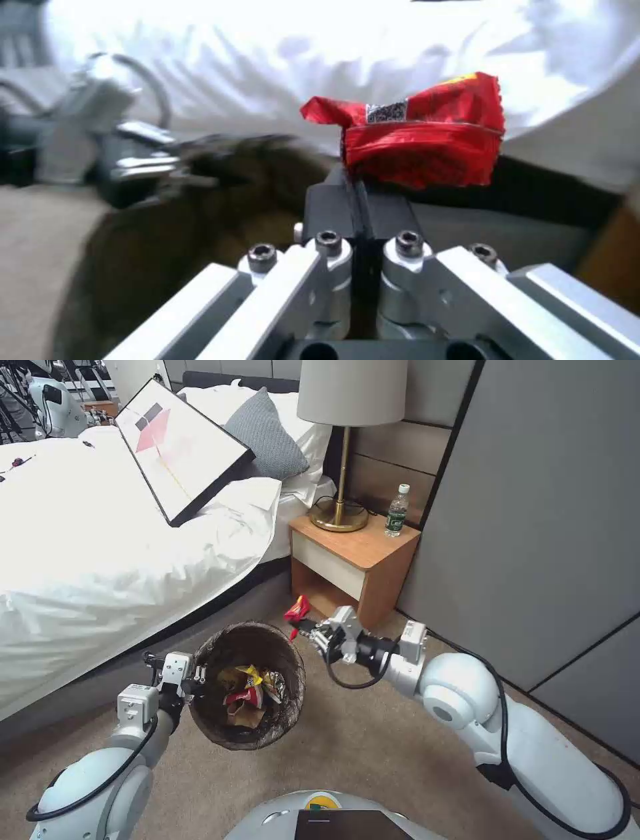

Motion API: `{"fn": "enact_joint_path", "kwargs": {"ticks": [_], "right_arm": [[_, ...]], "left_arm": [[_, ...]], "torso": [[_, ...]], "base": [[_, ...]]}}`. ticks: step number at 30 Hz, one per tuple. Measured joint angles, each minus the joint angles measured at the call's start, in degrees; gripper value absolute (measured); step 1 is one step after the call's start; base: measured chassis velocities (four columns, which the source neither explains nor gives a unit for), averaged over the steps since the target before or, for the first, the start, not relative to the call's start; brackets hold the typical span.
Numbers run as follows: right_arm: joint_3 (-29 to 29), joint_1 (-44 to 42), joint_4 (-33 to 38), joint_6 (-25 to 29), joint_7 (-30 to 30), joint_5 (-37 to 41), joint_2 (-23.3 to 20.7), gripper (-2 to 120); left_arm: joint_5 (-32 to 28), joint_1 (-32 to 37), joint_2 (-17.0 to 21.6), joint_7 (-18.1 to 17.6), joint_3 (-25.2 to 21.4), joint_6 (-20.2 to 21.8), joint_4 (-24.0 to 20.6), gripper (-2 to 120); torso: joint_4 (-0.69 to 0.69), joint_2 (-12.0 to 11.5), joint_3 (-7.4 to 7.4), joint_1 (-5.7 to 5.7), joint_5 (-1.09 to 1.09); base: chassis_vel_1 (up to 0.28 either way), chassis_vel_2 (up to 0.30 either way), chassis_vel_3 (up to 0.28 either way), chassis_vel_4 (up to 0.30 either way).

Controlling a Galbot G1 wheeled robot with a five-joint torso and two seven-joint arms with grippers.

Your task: Pick up the trash bin, then pick up the garbage from the floor and place it into the trash bin.

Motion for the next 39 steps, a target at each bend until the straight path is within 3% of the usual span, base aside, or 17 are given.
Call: {"fn": "enact_joint_path", "kwargs": {"ticks": [11,22,29,31,39], "right_arm": [[-12.6,5.3,-0.9,-1.6,2.2,-0.2,1.7,0],[-18.9,9.0,-3.6,-2.6,6.5,-1.4,3.6,-1],[-22.8,11.5,-6.1,-3.6,11.5,-1.3,5.5,27],[-23.0,11.6,-6.3,-3.7,11.7,-1.3,5.7,30],[-23.5,12.6,-6.6,-4.9,12.5,-1.3,6.4,64]], "left_arm": [[-0.4,-0.4,1.1,0.0,-0.2,0.1,0.0,3],[-0.4,-0.7,1.0,0.0,-0.2,0.1,0.0,3],[-0.4,-0.9,0.8,0.0,-0.2,0.2,0.0,3],[-0.4,-0.9,0.7,0.0,-0.2,0.2,0.0,3],[-0.3,-1.0,0.3,0.0,-0.3,0.2,0.0,3]], "torso": [[-0.01,0.0,0.0,0.0,-0.01],[-0.01,0.0,0.0,0.0,-0.01],[-0.01,0.0,0.0,0.0,0.0],[-0.01,0.0,0.0,0.0,0.0],[-0.01,0.0,0.0,0.0,0.0]], "base": [[0.0,0.0,0.0,0.0],[0.0,0.0,0.0,0.0],[0.0,0.0,0.0,0.0],[0.0,0.0,0.0,0.0],[0.0,0.0,0.0,0.0]]}}
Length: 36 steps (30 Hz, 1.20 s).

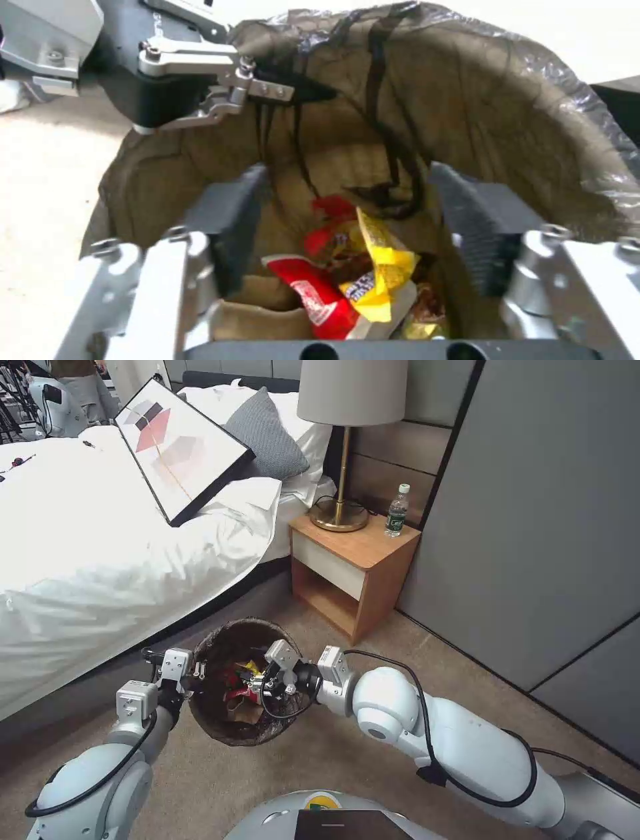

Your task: Pick up the trash bin, then pick up the garbage from the floor and place it into the trash bin.

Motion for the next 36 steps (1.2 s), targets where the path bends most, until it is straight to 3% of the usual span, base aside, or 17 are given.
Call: {"fn": "enact_joint_path", "kwargs": {"ticks": [7,11,20,26,31,36], "right_arm": [[0.3,0.2,0.4,0.1,0.3,0.0,0.0,86],[3.7,-0.1,3.1,0.3,1.5,1.5,-0.5,99],[13.4,-2.3,6.7,4.0,1.2,3.5,-3.1,100],[21.1,-8.5,8.3,7.0,2.9,3.8,-6.0,100],[27.5,-14.5,9.0,9.4,4.7,2.1,-6.9,100],[35.7,-24.6,8.4,14.2,6.3,-5.7,-4.7,100]], "left_arm": [[0.1,0.1,-0.3,0.0,-0.1,0.0,0.0,3],[0.2,0.2,-0.6,0.0,-0.1,0.0,0.0,3],[0.7,0.4,-1.3,-0.1,-0.3,-0.1,0.0,3],[0.4,0.7,-1.7,-0.2,-1.2,-0.2,0.0,3],[0.2,0.6,-2.2,-0.5,-1.4,-0.2,0.0,3],[0.5,0.8,-3.3,-0.5,-1.3,-0.3,0.0,3]], "torso": [[0.0,0.0,0.0,0.0,0.0],[0.0,0.0,0.0,0.0,0.01],[0.0,0.0,0.0,0.0,0.01],[0.0,0.0,0.0,0.0,0.02],[-0.01,0.0,0.0,0.0,0.02],[0.02,0.0,0.0,0.0,0.02]], "base": [[0.0,0.0,0.0,0.0],[0.0,0.0,0.0,0.0],[0.0,0.0,0.0,0.0],[0.0,0.0,0.0,0.0],[0.0,0.0,0.0,0.0],[0.0,0.0,0.0,0.0]]}}
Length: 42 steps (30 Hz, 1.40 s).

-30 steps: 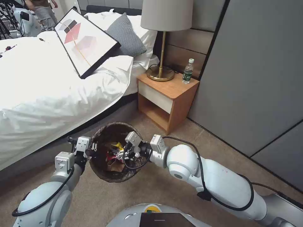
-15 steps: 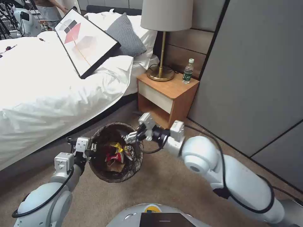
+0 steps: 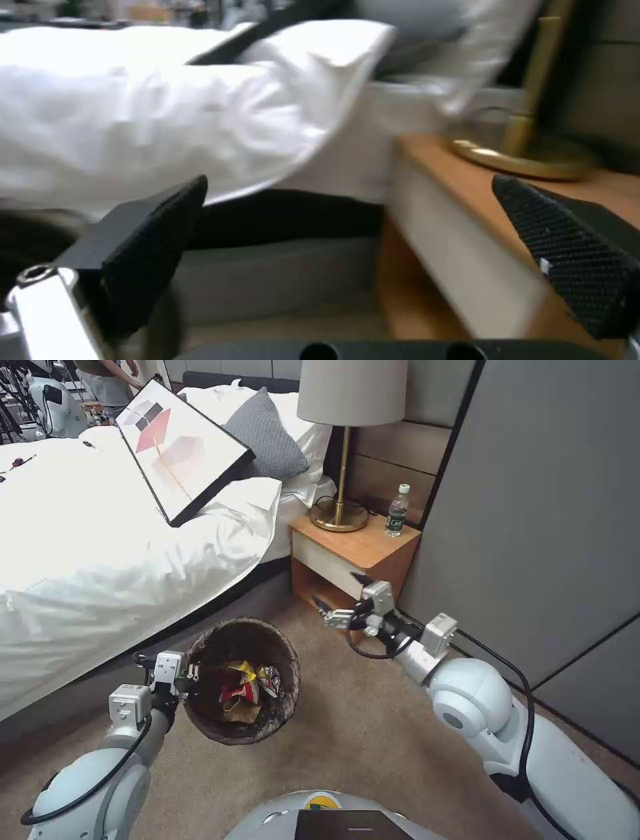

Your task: Pick up the trash bin, then pick up the garbage from the floor and place it into the trash bin.

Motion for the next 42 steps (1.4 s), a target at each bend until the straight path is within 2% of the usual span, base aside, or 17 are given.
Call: {"fn": "enact_joint_path", "kwargs": {"ticks": [3,7,8,10,12,13,14,15,18,23,29,42], "right_arm": [[6.1,-8.9,0.0,3.3,-1.0,-6.0,2.7,100],[10.1,-14.7,0.4,5.8,-2.0,-10.5,5.4,100],[11.8,-17.5,0.5,7.5,-2.5,-13.6,7.5,100],[12.3,-18.3,0.5,8.0,-2.6,-14.7,8.3,100],[14.3,-22.4,0.5,10.9,-3.2,-19.8,13.2,100],[15.4,-24.9,0.5,12.7,-3.5,-22.7,17.1,100],[15.4,-24.9,0.5,12.7,-3.5,-22.7,17.1,100],[16.0,-28.0,0.5,14.9,-3.7,-25.6,21.2,100],[16.4,-32.3,0.0,18.9,-3.7,-29.8,25.5,100],[16.8,-36.3,-0.4,22.4,-3.9,-32.4,28.6,100],[17.4,-38.7,0.3,24.2,-2.1,-32.4,28.7,100],[20.0,-40.5,0.0,26.8,-2.4,-30.9,28.3,100]], "left_arm": [[0.0,-0.2,-0.1,0.0,0.0,-0.1,0.0,3],[0.0,-0.3,-0.1,0.0,0.0,-0.2,0.0,3],[0.0,-0.3,-0.1,0.0,0.0,-0.3,0.0,3],[0.1,-0.3,-0.1,0.0,0.0,-0.4,0.0,3],[0.1,-0.2,-0.2,0.1,-0.1,-0.6,0.0,3],[0.1,-0.1,-0.2,0.2,-0.2,-0.6,0.0,3],[0.1,-0.1,-0.2,0.2,-0.2,-0.6,0.0,3],[0.0,-0.1,-0.1,0.3,-0.2,-0.6,0.0,3],[-0.1,-0.1,0.2,0.4,-0.2,-0.6,0.0,3],[-0.3,-0.2,0.7,0.8,-0.6,-0.6,0.0,3],[-0.2,-0.4,0.9,1.5,-0.9,-0.7,0.0,3],[0.0,-0.3,1.1,1.7,-1.2,-0.7,0.0,3]], "torso": [[-0.04,0.0,0.0,0.0,0.0],[-0.04,0.0,0.0,0.0,-0.01],[-0.03,0.0,0.0,0.0,-0.02],[-0.02,0.0,0.0,0.0,-0.01],[0.0,0.0,0.0,0.0,-0.02],[-0.01,0.0,-0.01,0.0,-0.02],[-0.01,0.0,-0.01,0.0,-0.02],[-0.03,0.0,0.0,0.0,-0.02],[-0.01,0.0,0.0,0.0,-0.02],[-0.02,0.0,0.0,0.0,-0.03],[-0.01,0.0,0.0,0.0,-0.02],[-0.01,0.0,0.0,0.0,-0.02]], "base": [[0.0,0.0,0.0,0.0],[0.0,0.0,0.0,0.0],[0.0,0.0,0.0,0.0],[0.0,0.0,0.0,0.0],[0.0,0.0,0.0,0.0],[0.0,0.0,0.0,0.0],[0.0,0.0,0.0,0.0],[0.0,0.0,0.0,0.0],[0.0,0.0,0.0,0.0],[0.0,0.0,0.0,0.0],[0.0,0.0,0.0,0.0],[0.008,0.006,0.009,0.005]]}}
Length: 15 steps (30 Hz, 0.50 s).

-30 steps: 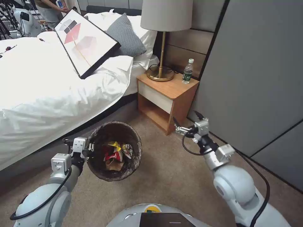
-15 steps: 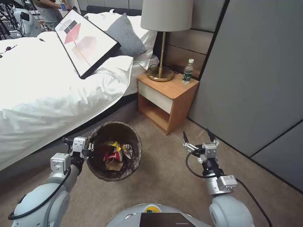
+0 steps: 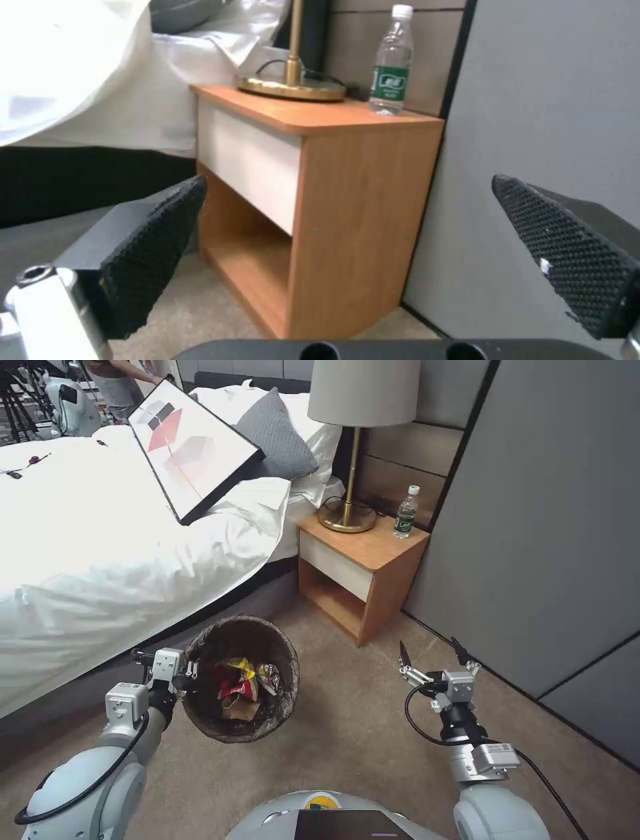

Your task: Pick up the trash bin, then pick up the garbage from the floor and place it into the trash bin.

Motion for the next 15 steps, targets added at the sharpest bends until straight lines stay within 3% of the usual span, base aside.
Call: {"fn": "enact_joint_path", "kwargs": {"ticks": [15], "right_arm": [[1.7,0.4,-1.0,0.7,-1.4,1.1,0.3,100]], "left_arm": [[0.5,0.3,-0.6,-0.1,0.0,0.2,0.0,3]], "torso": [[0.0,0.0,0.0,0.0,0.01]], "base": [[0.033,0.031,0.03,0.036]]}}
